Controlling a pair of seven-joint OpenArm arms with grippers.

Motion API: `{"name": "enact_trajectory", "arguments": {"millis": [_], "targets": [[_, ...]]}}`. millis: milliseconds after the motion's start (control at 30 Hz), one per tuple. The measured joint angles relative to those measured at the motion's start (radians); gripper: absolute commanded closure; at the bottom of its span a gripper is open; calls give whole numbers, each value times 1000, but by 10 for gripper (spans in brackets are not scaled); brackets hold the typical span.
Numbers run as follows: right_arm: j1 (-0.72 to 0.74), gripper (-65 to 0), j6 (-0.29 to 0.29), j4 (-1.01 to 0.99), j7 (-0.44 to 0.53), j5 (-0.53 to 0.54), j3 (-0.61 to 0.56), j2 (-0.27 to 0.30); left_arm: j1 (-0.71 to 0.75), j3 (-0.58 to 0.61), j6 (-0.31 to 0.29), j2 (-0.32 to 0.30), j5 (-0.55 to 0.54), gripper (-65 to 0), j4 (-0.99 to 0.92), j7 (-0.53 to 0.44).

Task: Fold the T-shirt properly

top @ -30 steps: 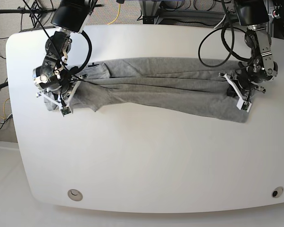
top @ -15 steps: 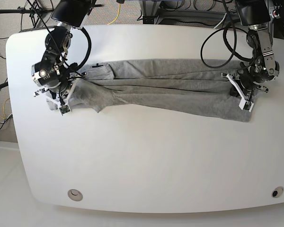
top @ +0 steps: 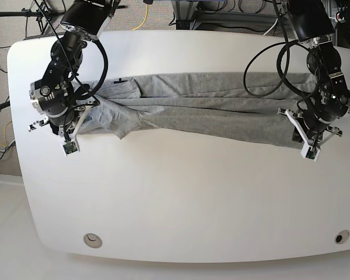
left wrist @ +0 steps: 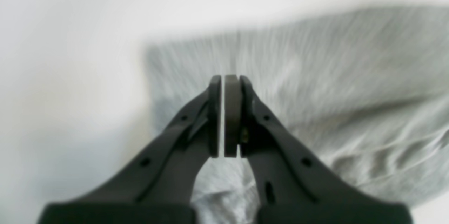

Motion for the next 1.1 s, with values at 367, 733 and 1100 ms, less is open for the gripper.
{"name": "enact_trajectory", "arguments": {"millis": [367,733,1100], "targets": [[-20,0,0,39,-26,0,195,83,38,-127,-25,-35,1,-3,99,101],[-169,0,0,39,-21,5,430,201,217,-385,-49,-103,3,-3,100,108],[-348,0,0,38,-8,5,688,220,431,-617,-49,-97,7,-3,102,108]]}}
